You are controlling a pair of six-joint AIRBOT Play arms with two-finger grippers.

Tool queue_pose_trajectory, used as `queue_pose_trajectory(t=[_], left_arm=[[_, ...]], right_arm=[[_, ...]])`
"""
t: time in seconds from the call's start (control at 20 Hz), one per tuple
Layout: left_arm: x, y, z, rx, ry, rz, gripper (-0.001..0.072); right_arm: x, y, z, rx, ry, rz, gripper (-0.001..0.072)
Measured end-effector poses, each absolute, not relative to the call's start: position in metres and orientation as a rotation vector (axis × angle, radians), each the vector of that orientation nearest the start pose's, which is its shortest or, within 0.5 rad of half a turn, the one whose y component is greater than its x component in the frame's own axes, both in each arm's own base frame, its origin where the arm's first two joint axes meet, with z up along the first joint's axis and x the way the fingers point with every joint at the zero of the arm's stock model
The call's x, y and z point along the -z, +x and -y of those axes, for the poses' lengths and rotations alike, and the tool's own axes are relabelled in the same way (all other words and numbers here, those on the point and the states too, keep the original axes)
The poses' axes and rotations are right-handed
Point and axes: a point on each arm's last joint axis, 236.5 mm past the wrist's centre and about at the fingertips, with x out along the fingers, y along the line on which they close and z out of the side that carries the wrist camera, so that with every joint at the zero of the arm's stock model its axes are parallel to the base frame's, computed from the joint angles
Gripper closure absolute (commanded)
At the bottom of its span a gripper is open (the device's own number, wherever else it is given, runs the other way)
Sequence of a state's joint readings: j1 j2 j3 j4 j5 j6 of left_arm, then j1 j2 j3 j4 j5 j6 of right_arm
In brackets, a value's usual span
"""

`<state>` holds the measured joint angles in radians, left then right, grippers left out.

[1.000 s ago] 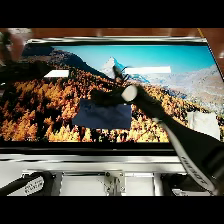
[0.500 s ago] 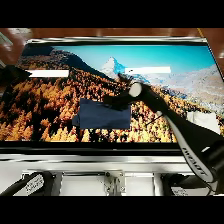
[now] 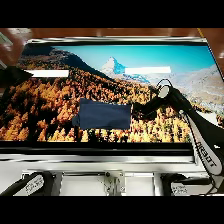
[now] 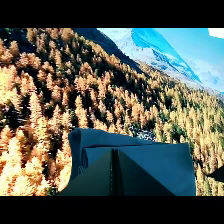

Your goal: Fold the shirts.

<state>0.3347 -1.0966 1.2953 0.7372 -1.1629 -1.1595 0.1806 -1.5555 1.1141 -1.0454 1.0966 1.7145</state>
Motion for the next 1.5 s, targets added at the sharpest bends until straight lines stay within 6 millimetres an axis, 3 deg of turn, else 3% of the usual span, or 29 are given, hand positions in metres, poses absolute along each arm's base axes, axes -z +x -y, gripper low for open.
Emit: queue_pose_trajectory(t=[0.25,0.3,0.35,0.4,0.45,0.6,0.75,0.85,1.0,1.05,1.15,1.3,1.5], left_arm=[[-0.202,0.412,0.043,0.428,-0.402,-0.7,0.0667],[-0.202,0.412,0.044,0.431,-0.401,-0.701,0.0668],[-0.202,0.412,0.045,0.433,-0.4,-0.701,0.0668],[-0.202,0.412,0.046,0.435,-0.399,-0.702,0.0667],[-0.202,0.411,0.047,0.438,-0.399,-0.703,0.0667],[-0.202,0.411,0.048,0.439,-0.401,-0.703,0.0667],[-0.202,0.411,0.049,0.44,-0.401,-0.704,0.0668],[-0.202,0.411,0.049,0.44,-0.401,-0.704,0.0667],[-0.201,0.41,0.05,0.445,-0.401,-0.711,0.0667],[-0.2,0.408,0.051,0.45,-0.401,-0.717,0.0668],[-0.198,0.405,0.053,0.46,-0.4,-0.733,0.0667],[-0.196,0.4,0.056,0.477,-0.399,-0.756,0.0667],[-0.193,0.394,0.06,0.494,-0.398,-0.781,0.0667]], right_arm=[[0.109,0.36,-0.203,-0.298,0.696,-1.588,0.0047],[0.111,0.361,-0.208,-0.311,0.727,-1.587,0.0102],[0.112,0.362,-0.215,-0.328,0.748,-1.585,0.0249],[0.115,0.36,-0.219,-0.346,0.751,-1.591,0.0518],[0.117,0.361,-0.223,-0.361,0.755,-1.586,0.0635],[0.101,0.376,-0.23,-0.449,0.734,-1.526,0.0639],[0.048,0.416,-0.213,-0.522,0.716,-1.374,0.0639],[0.001,0.446,-0.18,-0.512,0.719,-1.242,0.0639],[-0.06,0.469,-0.096,-0.381,0.749,-1.089,0.0639],[-0.075,0.468,-0.066,-0.326,0.762,-1.059,0.0639],[-0.099,0.459,-0.002,-0.199,0.79,-0.996,0.0639],[-0.123,0.427,0.084,-0.008,0.811,-0.929,0.0639],[-0.141,0.373,0.175,0.247,0.847,-0.849,0.0639]])
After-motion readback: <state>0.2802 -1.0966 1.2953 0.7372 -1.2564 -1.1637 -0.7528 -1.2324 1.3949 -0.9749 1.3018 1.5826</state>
